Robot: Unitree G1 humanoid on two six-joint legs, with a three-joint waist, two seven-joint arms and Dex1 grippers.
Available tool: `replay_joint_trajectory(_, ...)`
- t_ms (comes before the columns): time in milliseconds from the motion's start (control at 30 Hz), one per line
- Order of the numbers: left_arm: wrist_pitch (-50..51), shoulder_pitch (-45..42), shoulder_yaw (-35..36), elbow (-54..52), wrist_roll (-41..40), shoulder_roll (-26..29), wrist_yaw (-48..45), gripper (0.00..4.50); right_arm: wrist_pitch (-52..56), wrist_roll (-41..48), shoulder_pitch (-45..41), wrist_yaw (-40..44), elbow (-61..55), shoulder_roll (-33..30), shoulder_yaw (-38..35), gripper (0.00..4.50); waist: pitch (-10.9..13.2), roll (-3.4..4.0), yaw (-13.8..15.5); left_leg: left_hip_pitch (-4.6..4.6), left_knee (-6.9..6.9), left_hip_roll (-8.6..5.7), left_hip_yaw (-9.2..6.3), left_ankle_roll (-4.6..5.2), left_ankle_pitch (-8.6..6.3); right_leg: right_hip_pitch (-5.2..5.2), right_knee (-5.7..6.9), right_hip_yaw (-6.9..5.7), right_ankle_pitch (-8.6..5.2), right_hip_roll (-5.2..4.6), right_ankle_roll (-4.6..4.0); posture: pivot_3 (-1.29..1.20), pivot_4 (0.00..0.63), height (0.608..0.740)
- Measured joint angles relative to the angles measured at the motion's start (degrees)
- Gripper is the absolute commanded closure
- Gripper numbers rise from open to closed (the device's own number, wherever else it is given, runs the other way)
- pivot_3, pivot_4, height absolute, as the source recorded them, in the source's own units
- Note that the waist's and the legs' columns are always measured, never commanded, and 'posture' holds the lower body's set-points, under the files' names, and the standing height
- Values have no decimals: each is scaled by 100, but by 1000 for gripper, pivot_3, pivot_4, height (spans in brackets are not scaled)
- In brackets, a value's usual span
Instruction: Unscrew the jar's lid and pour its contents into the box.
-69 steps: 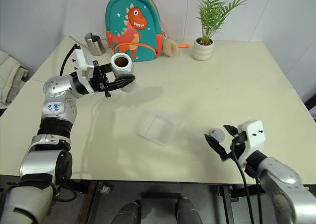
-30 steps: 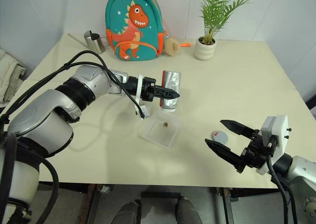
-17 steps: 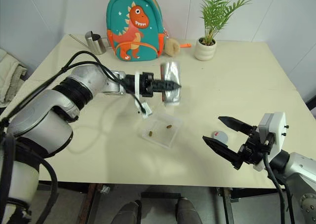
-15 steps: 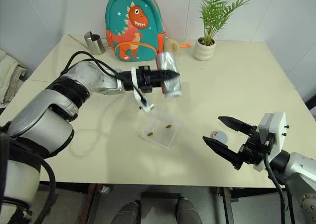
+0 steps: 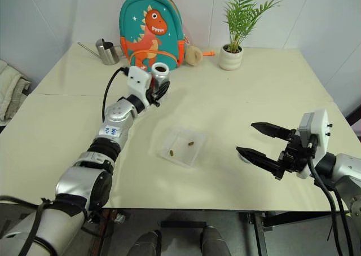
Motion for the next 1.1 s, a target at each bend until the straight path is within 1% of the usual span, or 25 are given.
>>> replay_joint_trajectory(100, 616, 241, 184, -442, -309, 10, -251, 2502, 59, -20, -196, 124, 127, -48, 129, 65, 0, 0, 9, -2, 25, -3, -1, 0, 0, 12, -2, 0, 11, -1, 5, 0, 150, 740)
replay_joint_trajectory(200, 952, 444, 270, -725, -394, 47, -421, 2502, 73, -24, -370, 181, 185, -66, 263, 65, 0, 0, 8, -2, 34, -5, -1, 0, 3, 19, -10, 0, 23, -3, 7, 0, 150, 740)
replay_joint_trajectory(367, 1025, 803, 196, -962, -355, 163, -721, 2502, 121, -93, -509, 275, 310, -75, 367, 65, -1, 1, 2, 1, 32, -3, -1, 2, 9, 18, -9, 0, 26, -1, 3, 0, 150, 740)
replay_joint_trajectory(500, 721, 1111, -96, -1014, -61, 257, -929, 2502, 179, -180, -534, 309, 370, -75, 454, 65, -1, 2, 6, 2, 29, -3, -1, 3, 9, 17, -10, 0, 26, -2, 2, 0, 150, 740)
replay_joint_trajectory(567, 581, 1166, -133, -1024, -5, 260, -941, 1825, 185, -204, -547, 340, 384, -75, 458, 0, -2, 2, 12, 0, 30, -2, -2, 3, 9, 17, -10, 0, 26, -2, 2, 0, 150, 740)
replay_joint_trajectory(633, 512, 1191, -140, -1074, 36, 292, -951, 1305, 189, -214, -582, 375, 399, -76, 458, 0, -2, 2, 8, 0, 31, -3, -1, 3, 9, 17, -10, 0, 27, -3, 3, 0, 150, 740)
replay_joint_trajectory(767, 503, 1257, -169, -1273, 69, 384, -1001, 42, 211, -234, -624, 407, 418, -80, 458, 0, -2, 2, 4, 1, 29, -2, -1, 3, 9, 16, -9, 0, 27, -2, 2, 0, 150, 740)
replay_joint_trajectory(933, 576, 1374, -186, -1527, 126, 521, -1074, 14, 216, -284, -748, 411, 440, -83, 471, 0, -2, 3, 4, 1, 27, -2, -1, 3, 9, 17, -11, 0, 27, -2, 2, 0, 150, 740)
replay_joint_trajectory(1100, 906, 1572, -198, -1913, 130, 841, -1318, 14, 217, -403, -876, 462, 624, -94, 520, 0, -2, 3, -3, 1, 26, -1, -1, 3, 9, 15, -11, 0, 26, -2, 1, 0, 150, 740)
